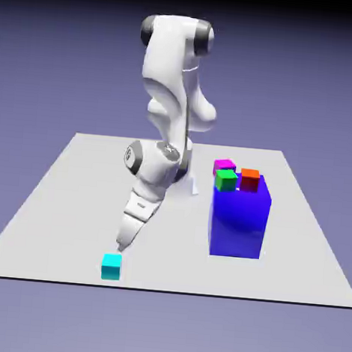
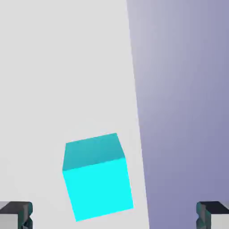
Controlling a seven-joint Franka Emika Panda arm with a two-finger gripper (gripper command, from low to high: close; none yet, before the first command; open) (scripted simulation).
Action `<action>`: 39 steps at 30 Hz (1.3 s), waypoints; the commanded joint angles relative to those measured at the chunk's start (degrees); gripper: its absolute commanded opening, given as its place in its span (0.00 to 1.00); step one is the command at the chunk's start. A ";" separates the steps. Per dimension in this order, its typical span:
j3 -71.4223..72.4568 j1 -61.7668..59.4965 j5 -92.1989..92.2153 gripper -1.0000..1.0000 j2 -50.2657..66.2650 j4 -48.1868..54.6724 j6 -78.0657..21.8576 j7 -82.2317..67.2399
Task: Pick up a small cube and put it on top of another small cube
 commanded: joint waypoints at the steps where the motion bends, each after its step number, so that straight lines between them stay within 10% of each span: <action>1: 0.00 0.00 0.00 0.50 0.00 0.00 0.00 -0.01; 7: -4.01 0.66 -7.88 0.50 10.57 4.55 5.87 6.71; 8: -4.01 0.66 -7.88 0.00 10.57 4.55 5.87 6.71; 39: 3.11 46.09 31.06 0.00 -44.54 -7.25 -46.88 8.23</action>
